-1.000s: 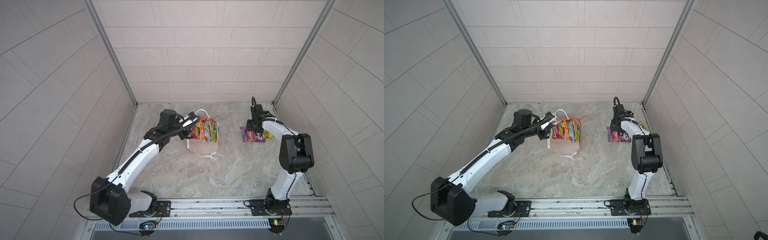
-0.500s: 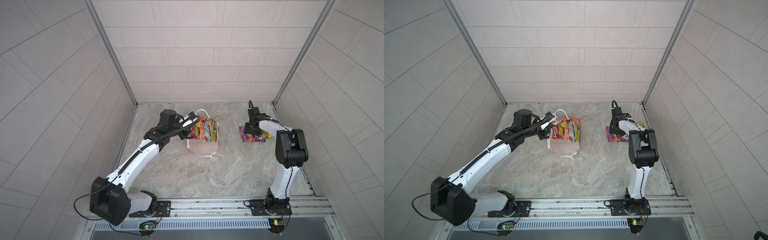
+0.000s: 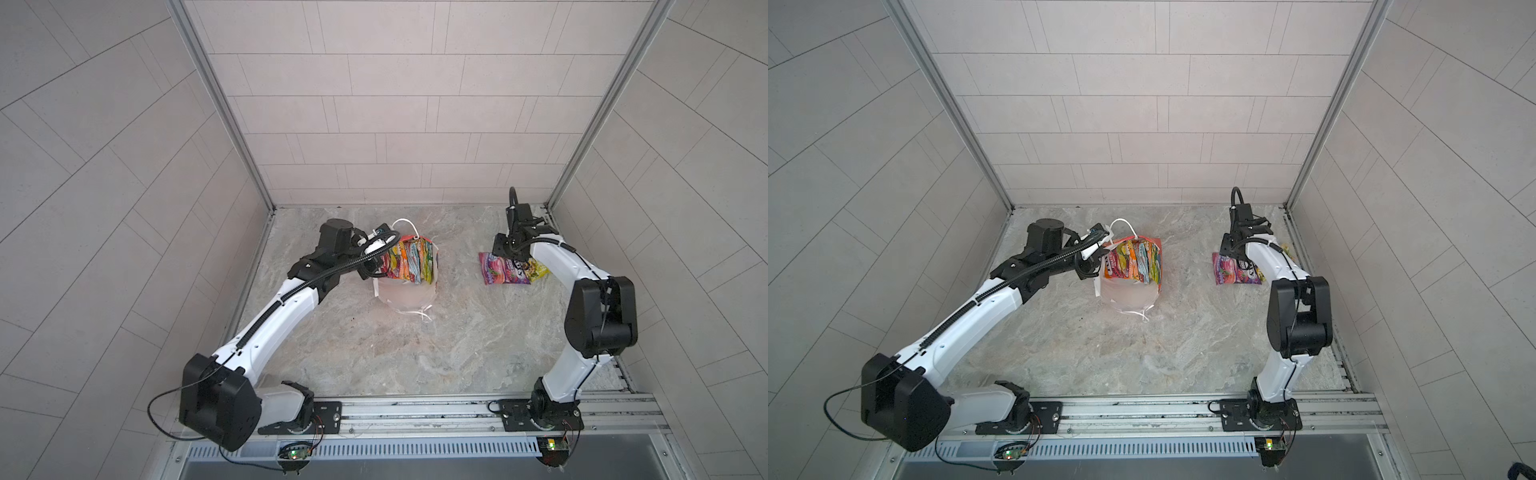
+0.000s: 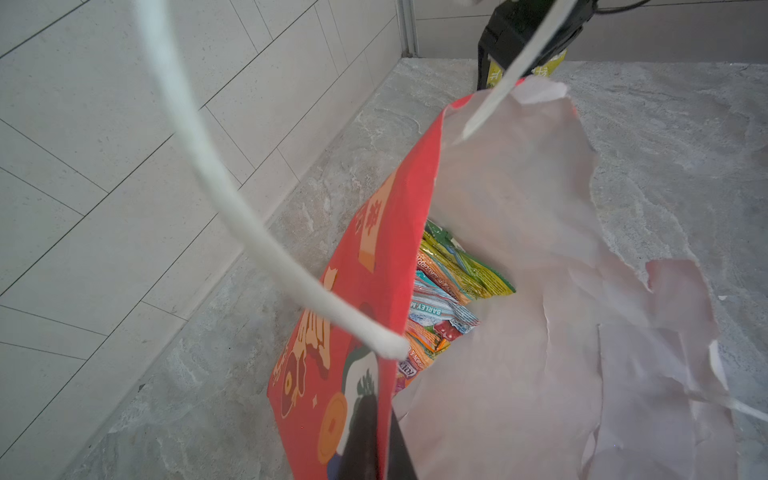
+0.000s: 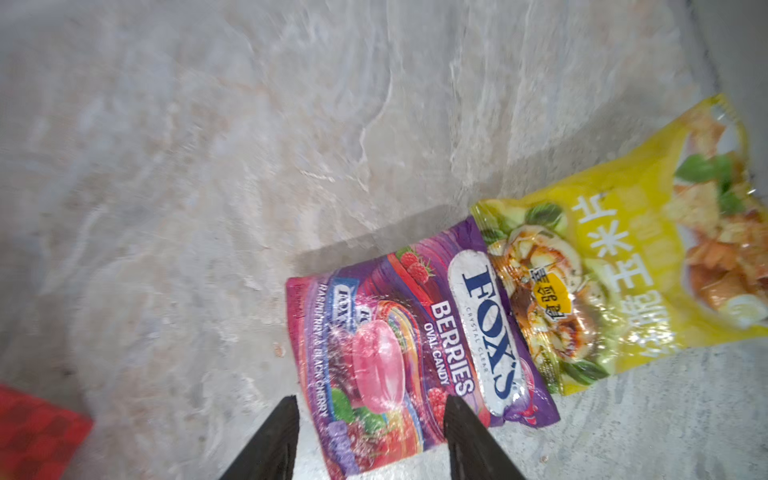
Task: Take the snacks out of the paper bag
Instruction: 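Raise the right gripper and move it back over the red bag's opening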
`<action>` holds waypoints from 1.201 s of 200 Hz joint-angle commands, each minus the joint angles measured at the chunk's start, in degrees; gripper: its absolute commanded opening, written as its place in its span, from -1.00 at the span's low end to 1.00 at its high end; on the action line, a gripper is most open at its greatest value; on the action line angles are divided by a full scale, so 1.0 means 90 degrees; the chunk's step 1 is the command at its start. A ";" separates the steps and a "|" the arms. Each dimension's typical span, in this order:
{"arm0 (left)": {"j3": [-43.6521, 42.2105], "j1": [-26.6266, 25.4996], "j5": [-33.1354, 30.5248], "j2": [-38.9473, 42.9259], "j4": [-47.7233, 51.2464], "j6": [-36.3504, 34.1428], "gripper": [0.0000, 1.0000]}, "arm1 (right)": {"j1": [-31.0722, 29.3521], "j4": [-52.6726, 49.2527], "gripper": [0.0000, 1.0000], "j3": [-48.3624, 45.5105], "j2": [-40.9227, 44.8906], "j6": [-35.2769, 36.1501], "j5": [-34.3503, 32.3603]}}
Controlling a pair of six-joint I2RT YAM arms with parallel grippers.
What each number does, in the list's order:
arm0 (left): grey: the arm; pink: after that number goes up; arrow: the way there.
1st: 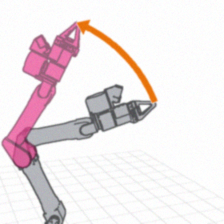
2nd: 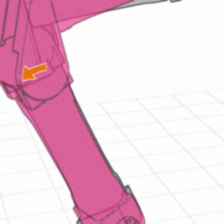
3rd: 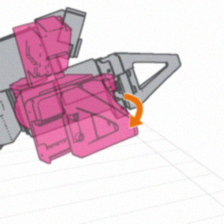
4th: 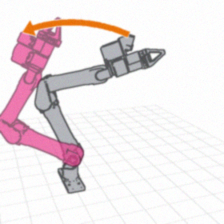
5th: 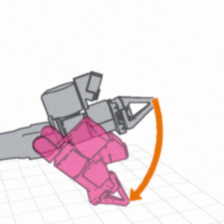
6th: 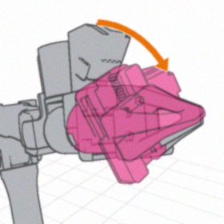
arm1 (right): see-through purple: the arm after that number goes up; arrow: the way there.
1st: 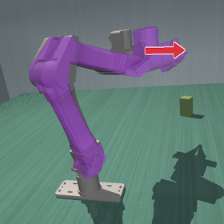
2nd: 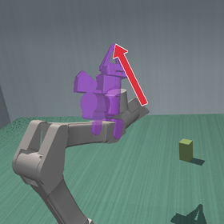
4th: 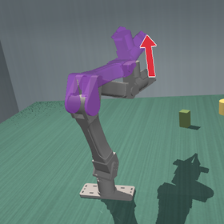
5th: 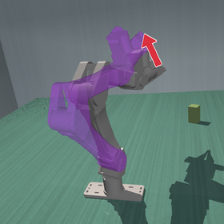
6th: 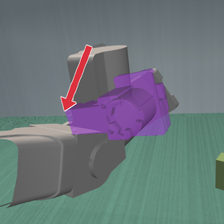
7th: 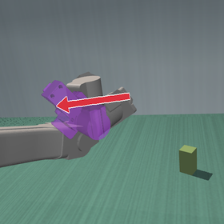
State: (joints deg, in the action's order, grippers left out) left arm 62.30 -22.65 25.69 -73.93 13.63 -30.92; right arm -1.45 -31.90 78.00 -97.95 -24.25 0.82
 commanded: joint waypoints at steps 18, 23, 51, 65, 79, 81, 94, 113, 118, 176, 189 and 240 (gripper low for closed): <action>0.0096 -0.0036 0.0129 0.0114 -0.0064 0.0008 -1.00 | -0.0062 0.0866 0.11 -0.0870 0.1635 -0.0056 0.0989; 0.0099 -0.0041 0.0133 0.0122 -0.0064 0.0016 -1.00 | -0.0107 0.1073 0.09 -0.1062 0.1873 -0.0085 0.1067; 0.0070 -0.0040 0.0129 0.0193 -0.0018 -0.0038 -1.00 | -0.0704 0.1691 -0.05 -0.1906 0.3095 0.0089 0.0967; 0.0044 -0.0041 0.0133 0.0223 -0.0029 -0.0042 -1.00 | -0.1219 0.2020 -0.08 -0.2371 0.3675 0.0359 0.0549; 0.0065 -0.0040 0.0223 0.0231 -0.0006 -0.0041 -1.00 | -0.1660 0.2303 -0.11 -0.2784 0.4216 0.0530 0.0383; 0.0064 -0.0046 0.0231 0.0227 -0.0002 -0.0041 -1.00 | -0.1730 0.2358 -0.12 -0.2855 0.4309 0.0561 0.0386; 0.0060 -0.0041 0.0332 0.0251 0.0004 -0.0059 -1.00 | -0.2156 0.2580 -0.16 -0.3169 0.4735 0.0710 0.0337; 0.0023 -0.0039 0.0396 0.0299 0.0032 -0.0128 -1.00 | -0.2928 0.2747 -0.24 -0.3447 0.5138 0.0830 0.0213; 0.0010 -0.0041 0.0416 0.0308 0.0029 -0.0146 -1.00 | -0.3171 0.2812 -0.24 -0.3509 0.5206 0.0865 0.0108; -0.0002 -0.0054 0.0823 0.0408 0.0320 -0.0440 -1.00 | -0.5381 0.4648 -0.39 -0.4064 0.4898 0.1332 -0.0723; -0.0031 -0.0056 0.0883 0.0458 0.0312 -0.0456 -1.00 | -0.5523 0.4962 -0.54 -0.4053 0.4526 0.1215 -0.0795; -0.0057 -0.0061 0.1209 0.0500 0.0595 -0.0811 -1.00 | -0.6082 0.5617 -0.77 -0.3816 0.3285 0.1278 -0.1724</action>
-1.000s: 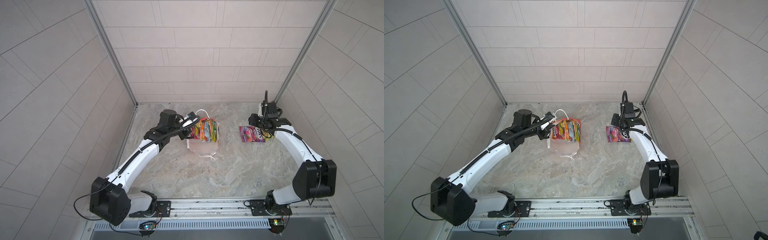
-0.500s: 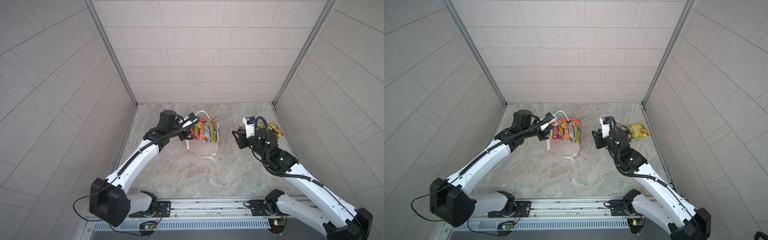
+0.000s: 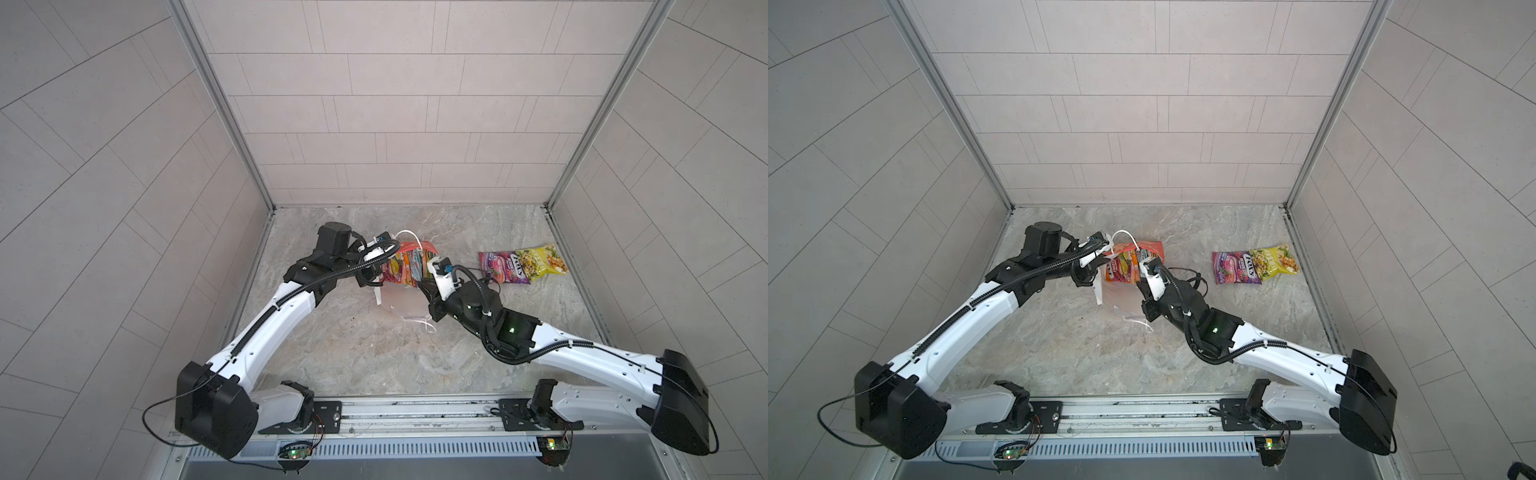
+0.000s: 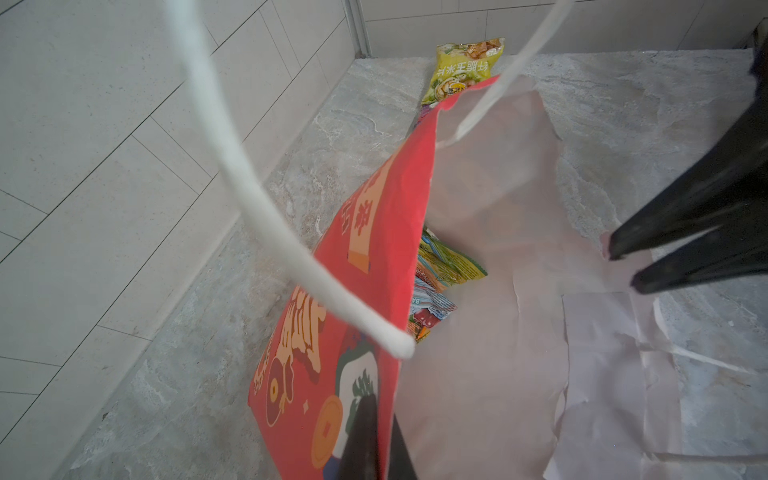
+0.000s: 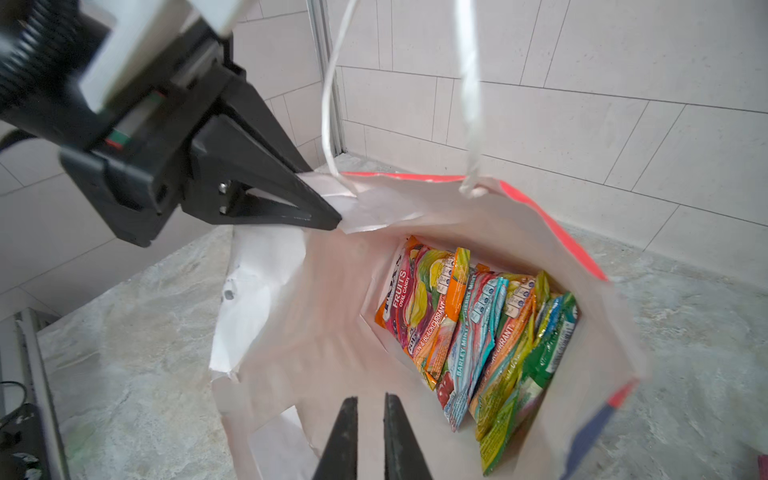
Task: Take the snacks out of the paper bag
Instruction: 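Raise the right gripper and move it back over the red bag's opening, then lower the right gripper into the bag toward the orange Fox's Fruits packet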
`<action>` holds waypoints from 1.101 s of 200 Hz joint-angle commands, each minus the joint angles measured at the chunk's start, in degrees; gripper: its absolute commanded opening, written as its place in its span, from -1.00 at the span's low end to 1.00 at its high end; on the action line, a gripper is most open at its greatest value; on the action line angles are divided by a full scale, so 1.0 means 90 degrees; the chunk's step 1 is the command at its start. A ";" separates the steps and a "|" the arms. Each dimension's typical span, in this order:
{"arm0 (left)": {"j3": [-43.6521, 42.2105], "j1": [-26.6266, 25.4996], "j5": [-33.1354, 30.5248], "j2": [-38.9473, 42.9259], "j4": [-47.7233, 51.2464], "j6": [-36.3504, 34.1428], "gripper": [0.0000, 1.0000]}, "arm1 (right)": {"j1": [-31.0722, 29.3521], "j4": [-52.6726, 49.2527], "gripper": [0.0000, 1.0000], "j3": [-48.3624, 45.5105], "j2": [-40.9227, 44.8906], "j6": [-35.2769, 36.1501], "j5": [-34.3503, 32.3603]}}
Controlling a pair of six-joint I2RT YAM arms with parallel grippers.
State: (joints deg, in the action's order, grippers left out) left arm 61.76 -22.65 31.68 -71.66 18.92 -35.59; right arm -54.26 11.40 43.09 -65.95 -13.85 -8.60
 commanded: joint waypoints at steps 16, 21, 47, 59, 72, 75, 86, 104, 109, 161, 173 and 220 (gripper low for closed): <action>-0.0009 -0.0060 0.0566 0.0256 -0.0002 -0.0310 -1.00 | -0.0230 0.0934 -0.78 0.0082 -0.0584 0.0027 -0.0798; -0.0013 -0.0061 0.0579 0.0257 0.0006 -0.0319 -1.00 | -0.0233 0.0993 -0.78 0.0075 -0.0670 0.0006 -0.0852; -0.0026 -0.0061 0.0730 0.0264 0.0027 -0.0356 -1.00 | -0.0257 0.1054 -0.79 0.0114 -0.1164 -0.0132 -0.0942; -0.0036 -0.0061 0.0750 0.0252 0.0027 -0.0364 -1.00 | -0.0258 0.1018 -0.79 0.0117 -0.1283 -0.0215 -0.1080; -0.0016 -0.0070 0.0733 0.0245 0.0018 -0.0348 -1.00 | -0.0257 0.0947 -0.79 0.0105 -0.1317 -0.0324 -0.1244; -0.0012 -0.0071 0.0726 0.0232 0.0013 -0.0343 -1.00 | -0.0259 0.0941 -0.79 0.0096 -0.1316 -0.0339 -0.1264; -0.0033 -0.0080 0.0574 0.0235 -0.0120 -0.0219 -1.00 | -0.0251 0.0944 -0.79 0.0076 -0.1303 -0.0387 -0.1325; -0.0067 -0.0090 0.0026 0.0187 -0.0603 0.0271 -1.00 | -0.0250 0.0896 -0.79 0.0127 -0.1375 -0.0407 -0.1403; -0.0065 -0.0090 -0.0057 0.0174 -0.0649 0.0311 -1.00 | -0.0257 0.0892 -0.79 0.0159 -0.1422 -0.0389 -0.1377; -0.0055 -0.0092 0.0009 0.0130 -0.0644 0.0342 -1.00 | -0.0372 0.0862 -0.77 0.0528 -0.2110 -0.0309 -0.0788; -0.0055 -0.0099 0.0056 0.0133 -0.0647 0.0333 -1.00 | -0.0382 0.0763 -0.77 0.0629 -0.2300 -0.0401 -0.0801; -0.0133 -0.0109 0.0306 0.0264 -0.0573 0.0111 -1.00 | -0.0276 0.0010 -0.68 0.1138 -0.3022 -0.1223 -0.1414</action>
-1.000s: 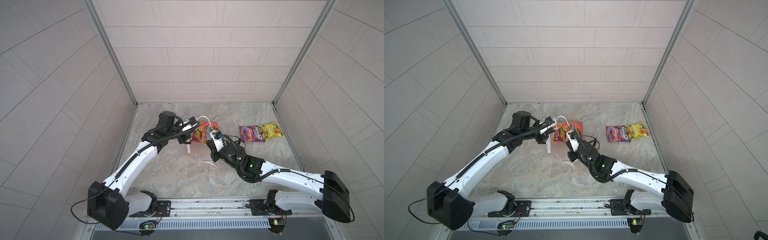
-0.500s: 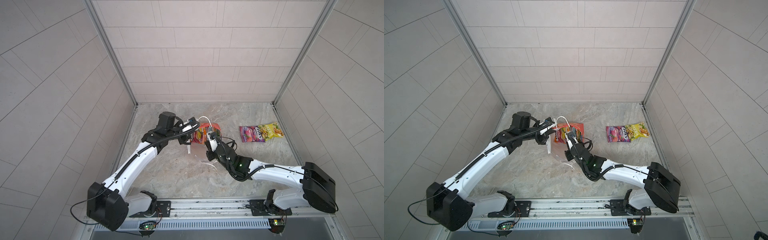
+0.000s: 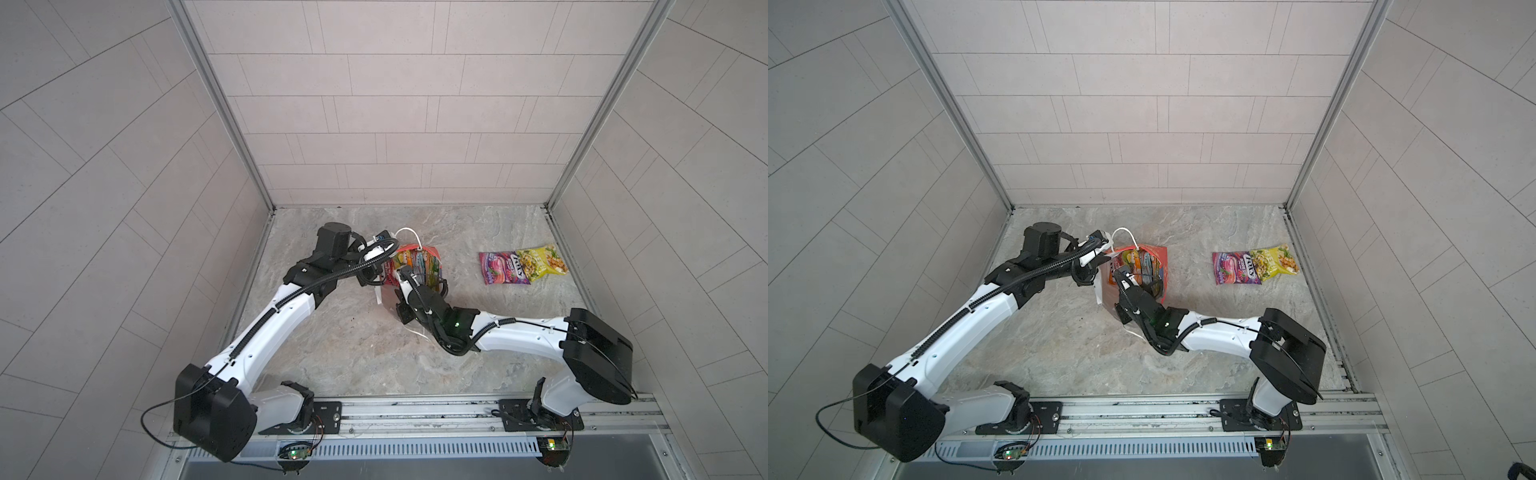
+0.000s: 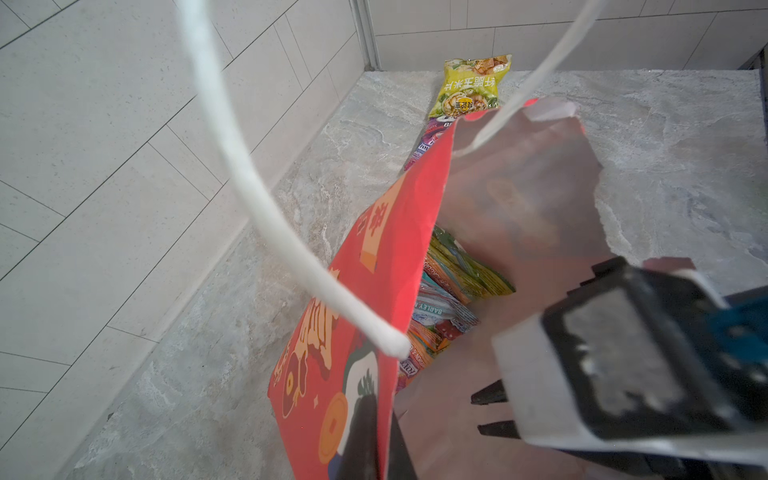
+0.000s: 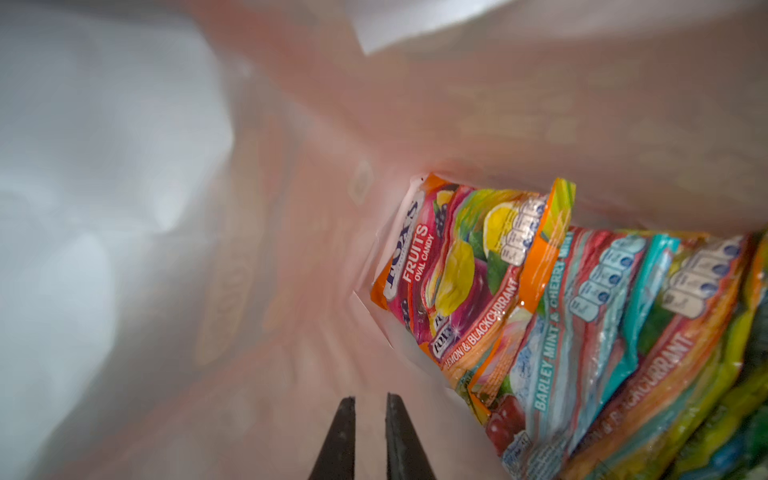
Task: Take the snacks out of the paper bag
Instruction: 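Lower the right gripper into the bag toward the orange Fox's Fruits packet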
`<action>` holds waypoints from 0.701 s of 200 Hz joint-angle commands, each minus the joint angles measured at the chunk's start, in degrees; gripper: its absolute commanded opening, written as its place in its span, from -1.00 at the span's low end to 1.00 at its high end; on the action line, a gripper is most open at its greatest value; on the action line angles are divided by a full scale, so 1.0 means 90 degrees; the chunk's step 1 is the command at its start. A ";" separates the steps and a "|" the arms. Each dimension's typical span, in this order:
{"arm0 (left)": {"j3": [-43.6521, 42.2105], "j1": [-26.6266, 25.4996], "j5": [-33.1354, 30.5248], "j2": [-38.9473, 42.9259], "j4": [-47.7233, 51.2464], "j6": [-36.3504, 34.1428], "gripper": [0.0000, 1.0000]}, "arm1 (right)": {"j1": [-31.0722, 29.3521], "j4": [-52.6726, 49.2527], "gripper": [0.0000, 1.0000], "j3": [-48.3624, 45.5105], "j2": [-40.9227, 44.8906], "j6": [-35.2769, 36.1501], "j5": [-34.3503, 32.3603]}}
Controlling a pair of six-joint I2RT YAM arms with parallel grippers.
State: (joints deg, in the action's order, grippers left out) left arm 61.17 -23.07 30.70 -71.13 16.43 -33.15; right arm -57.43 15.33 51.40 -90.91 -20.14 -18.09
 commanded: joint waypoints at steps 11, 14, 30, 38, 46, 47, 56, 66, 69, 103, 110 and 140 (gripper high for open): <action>-0.0092 -0.0064 0.0487 0.0248 -0.0290 -0.0199 -1.00 | 0.0165 -0.0461 -0.66 0.0287 -0.0359 -0.0706 -0.0376; -0.0092 -0.0064 0.0492 0.0262 -0.0292 -0.0198 -1.00 | 0.0196 -0.0451 -0.64 0.0294 -0.0389 -0.0741 -0.0366; -0.0139 -0.0073 0.0574 0.0346 -0.0272 -0.0258 -1.00 | 0.0290 -0.0320 -0.53 0.0318 -0.0531 -0.0799 -0.0289; -0.0178 -0.0081 0.0624 0.0401 -0.0272 -0.0300 -1.00 | 0.0337 -0.0333 -0.48 0.0391 -0.0645 -0.0820 -0.0267; -0.0197 -0.0083 0.0700 0.0453 -0.0286 -0.0337 -1.00 | 0.0401 -0.0419 -0.40 0.0485 -0.0746 -0.0864 -0.0266; -0.0205 -0.0083 0.0715 0.0462 -0.0289 -0.0334 -1.00 | 0.0407 -0.0431 -0.39 0.0497 -0.0757 -0.0876 -0.0266; -0.0228 -0.0084 0.0823 0.0512 -0.0297 -0.0365 -1.00 | 0.0480 -0.0427 -0.30 0.0561 -0.0851 -0.0932 -0.0266; -0.0279 -0.0094 0.0891 0.0550 -0.0320 -0.0389 -1.00 | 0.0571 -0.0276 -0.23 0.0567 -0.0944 -0.0946 -0.0198; -0.0290 -0.0095 0.0904 0.0561 -0.0338 -0.0391 -1.00 | 0.0591 -0.0225 -0.22 0.0564 -0.0957 -0.0946 -0.0175; -0.0303 -0.0103 0.0936 0.0575 -0.0359 -0.0420 -1.00 | 0.0648 -0.0010 -0.07 0.0699 -0.1172 -0.0858 -0.0436; -0.0297 -0.0103 0.0944 0.0560 -0.0352 -0.0420 -1.00 | 0.0649 0.0021 -0.03 0.0738 -0.1238 -0.0855 -0.0506; -0.0291 -0.0101 0.0954 0.0531 -0.0360 -0.0436 -1.00 | 0.0682 0.0375 -0.02 0.0817 -0.1551 -0.0794 -0.0461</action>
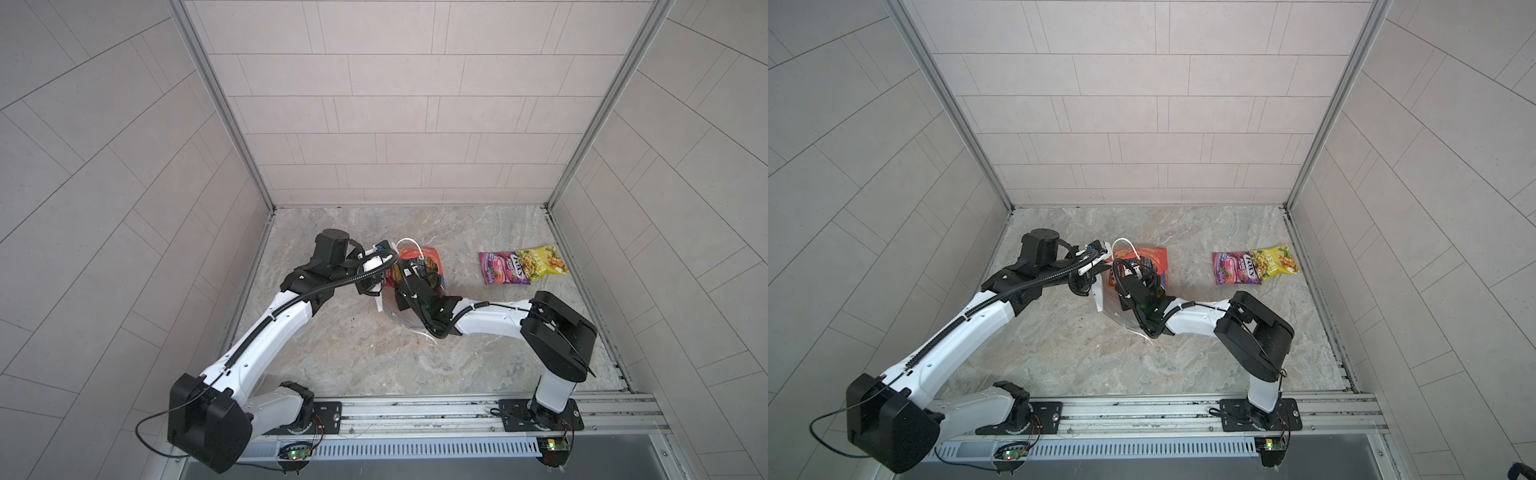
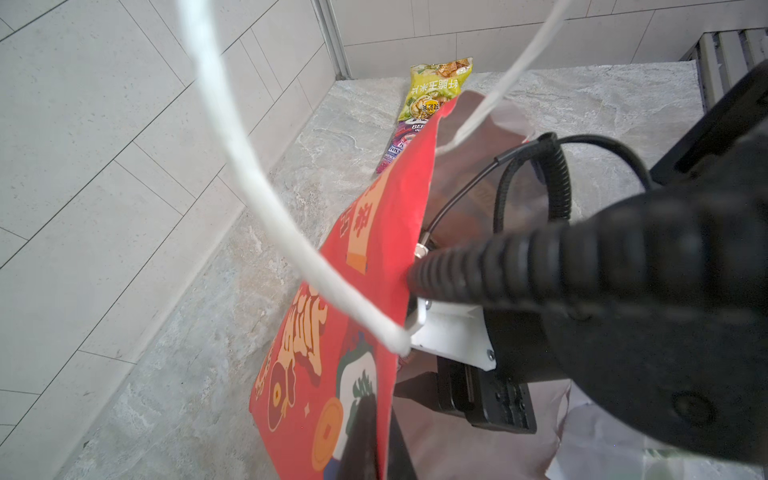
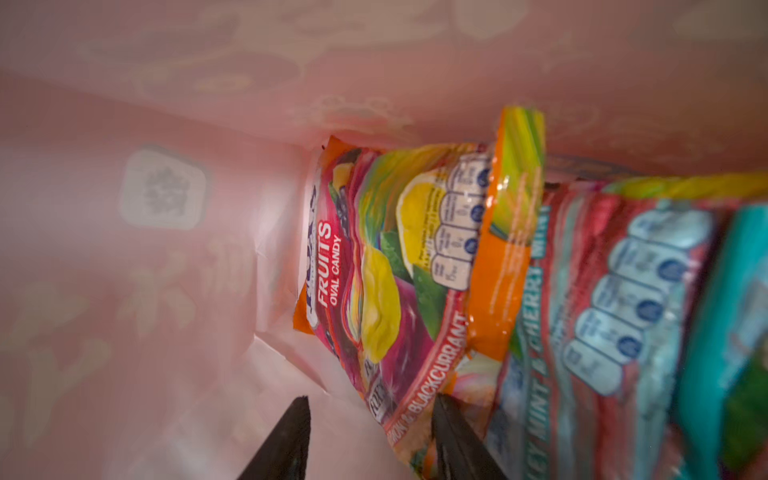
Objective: Take the snacks out of the paper bag
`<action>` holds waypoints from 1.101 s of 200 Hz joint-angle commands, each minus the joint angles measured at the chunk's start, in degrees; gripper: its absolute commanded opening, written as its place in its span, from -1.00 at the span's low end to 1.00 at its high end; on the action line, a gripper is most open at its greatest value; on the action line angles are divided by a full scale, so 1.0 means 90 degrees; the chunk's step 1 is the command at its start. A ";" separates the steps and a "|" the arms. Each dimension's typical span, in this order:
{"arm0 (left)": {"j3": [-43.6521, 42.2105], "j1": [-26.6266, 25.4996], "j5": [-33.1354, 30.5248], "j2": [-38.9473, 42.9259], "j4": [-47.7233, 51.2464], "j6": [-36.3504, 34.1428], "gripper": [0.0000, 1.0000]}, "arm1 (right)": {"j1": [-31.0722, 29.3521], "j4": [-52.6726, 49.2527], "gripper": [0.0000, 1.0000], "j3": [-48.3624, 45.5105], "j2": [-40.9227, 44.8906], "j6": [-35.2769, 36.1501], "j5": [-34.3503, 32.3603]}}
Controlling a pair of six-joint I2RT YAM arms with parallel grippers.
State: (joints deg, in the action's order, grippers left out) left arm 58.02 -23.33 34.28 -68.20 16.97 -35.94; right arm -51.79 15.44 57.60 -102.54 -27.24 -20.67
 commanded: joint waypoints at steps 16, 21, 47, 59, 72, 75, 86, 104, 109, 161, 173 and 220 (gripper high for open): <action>0.0063 -0.0074 0.0549 0.0187 -0.0418 -0.0126 -1.00 | 0.0071 0.0451 -0.12 0.0206 -0.0421 0.0005 -0.0188; 0.0058 -0.0074 0.0546 0.0186 -0.0413 -0.0118 -1.00 | 0.0080 0.0469 -0.14 0.0232 -0.0463 0.0009 -0.0210; 0.0057 -0.0074 0.0526 0.0208 -0.0408 -0.0120 -1.00 | 0.0099 0.0485 -0.37 0.0380 -0.0661 0.0023 -0.0277; 0.0059 -0.0074 0.0506 0.0224 -0.0404 -0.0124 -1.00 | 0.0122 0.0472 -0.55 0.0414 -0.0677 0.0020 -0.0275; 0.0048 -0.0074 0.0451 0.0245 -0.0383 -0.0140 -1.00 | 0.0128 0.0513 -0.68 0.0368 -0.0613 0.0028 -0.0246; 0.0039 -0.0074 0.0448 0.0253 -0.0391 -0.0139 -1.00 | 0.0128 0.0532 -0.70 0.0359 -0.0602 0.0033 -0.0236; 0.0004 -0.0071 0.0388 0.0259 -0.0446 -0.0137 -1.00 | 0.0129 0.0535 -0.78 0.0351 -0.0570 0.0063 -0.0191; -0.0011 -0.0072 0.0225 0.0211 -0.0520 -0.0118 -1.00 | 0.0129 0.0519 -0.86 0.0372 -0.0534 0.0139 -0.0100; -0.0010 -0.0073 0.0189 0.0190 -0.0523 -0.0122 -1.00 | 0.0126 0.0530 -0.90 0.0369 -0.0514 0.0162 -0.0056; 0.0018 -0.0073 -0.0011 0.0074 -0.0495 -0.0144 -1.00 | 0.0110 0.0699 -1.00 0.0002 0.0098 0.0384 0.0403; 0.0029 -0.0074 -0.0023 0.0064 -0.0500 -0.0137 -1.00 | 0.0090 0.0701 -1.00 -0.0073 0.0216 0.0415 0.0477; 0.0016 -0.0074 -0.0099 0.0060 -0.0506 -0.0147 -1.00 | 0.0013 0.0591 -1.00 -0.0343 0.0764 0.0580 0.0569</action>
State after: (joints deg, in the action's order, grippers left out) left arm 57.82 -23.40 31.51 -68.23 15.70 -36.07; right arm -51.18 21.17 55.22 -99.04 -23.64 -16.25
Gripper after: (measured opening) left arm 0.055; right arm 0.047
